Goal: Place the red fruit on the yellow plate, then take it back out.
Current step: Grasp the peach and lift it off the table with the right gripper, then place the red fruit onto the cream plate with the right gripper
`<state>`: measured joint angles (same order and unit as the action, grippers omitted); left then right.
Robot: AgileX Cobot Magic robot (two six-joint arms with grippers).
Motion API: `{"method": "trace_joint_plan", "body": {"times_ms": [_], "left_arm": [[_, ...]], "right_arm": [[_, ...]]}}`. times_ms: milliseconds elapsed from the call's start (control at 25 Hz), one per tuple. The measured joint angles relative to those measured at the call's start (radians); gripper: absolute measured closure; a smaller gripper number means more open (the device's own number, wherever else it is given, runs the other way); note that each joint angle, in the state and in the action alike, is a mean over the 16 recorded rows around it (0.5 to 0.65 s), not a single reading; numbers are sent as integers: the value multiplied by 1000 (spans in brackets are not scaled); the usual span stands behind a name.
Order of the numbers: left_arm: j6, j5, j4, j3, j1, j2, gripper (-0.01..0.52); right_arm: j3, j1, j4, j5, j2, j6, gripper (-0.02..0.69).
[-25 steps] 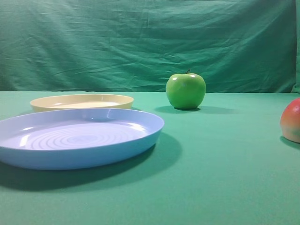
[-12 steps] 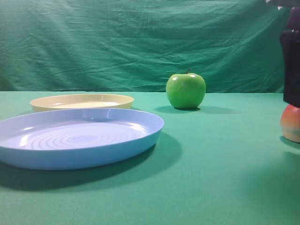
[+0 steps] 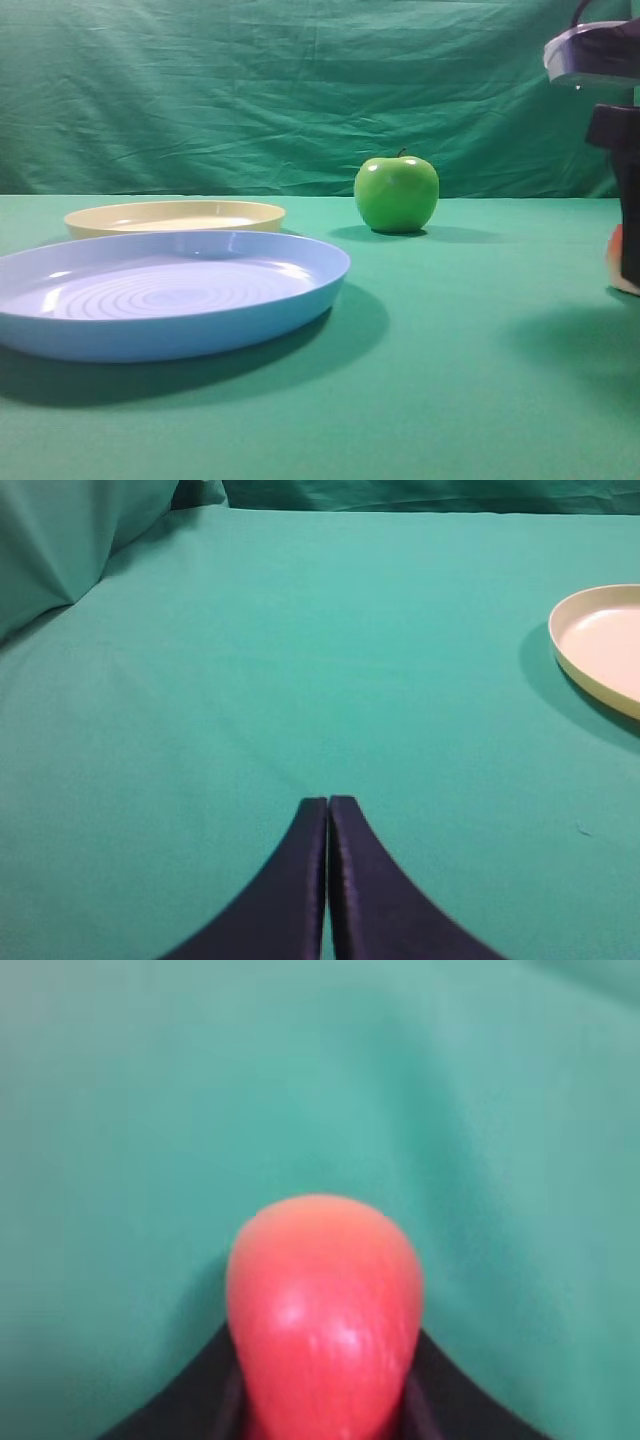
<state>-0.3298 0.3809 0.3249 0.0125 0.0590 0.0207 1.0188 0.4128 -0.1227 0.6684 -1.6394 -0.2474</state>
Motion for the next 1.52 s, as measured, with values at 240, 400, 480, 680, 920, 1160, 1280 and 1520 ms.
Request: {"method": "trace_joint_plan", "body": {"times_ms": [240, 400, 480, 680, 920, 1160, 1280, 1520], "left_arm": [[0, 0, 0, 0, 0, 0, 514], [0, 0, 0, 0, 0, 0, 514], [0, 0, 0, 0, 0, 0, 514], [0, 0, 0, 0, 0, 0, 514], [0, 0, 0, 0, 0, 0, 514], [0, 0, 0, 0, 0, 0, 514], [0, 0, 0, 0, 0, 0, 514], [0, 0, 0, 0, 0, 0, 514]], "right_arm": [[256, 93, -27, 37, -67, -39, 458], [434, 164, -65, 48, -160, -86, 465], [517, 196, -89, 52, -222, -115, 466], [702, 257, -154, 58, -399, -201, 466], [850, 301, -222, 46, -587, -294, 457], [915, 321, -250, 26, -690, -339, 327], [926, 324, -254, 27, -709, -341, 244], [929, 325, -252, 61, -673, -330, 92]]}}
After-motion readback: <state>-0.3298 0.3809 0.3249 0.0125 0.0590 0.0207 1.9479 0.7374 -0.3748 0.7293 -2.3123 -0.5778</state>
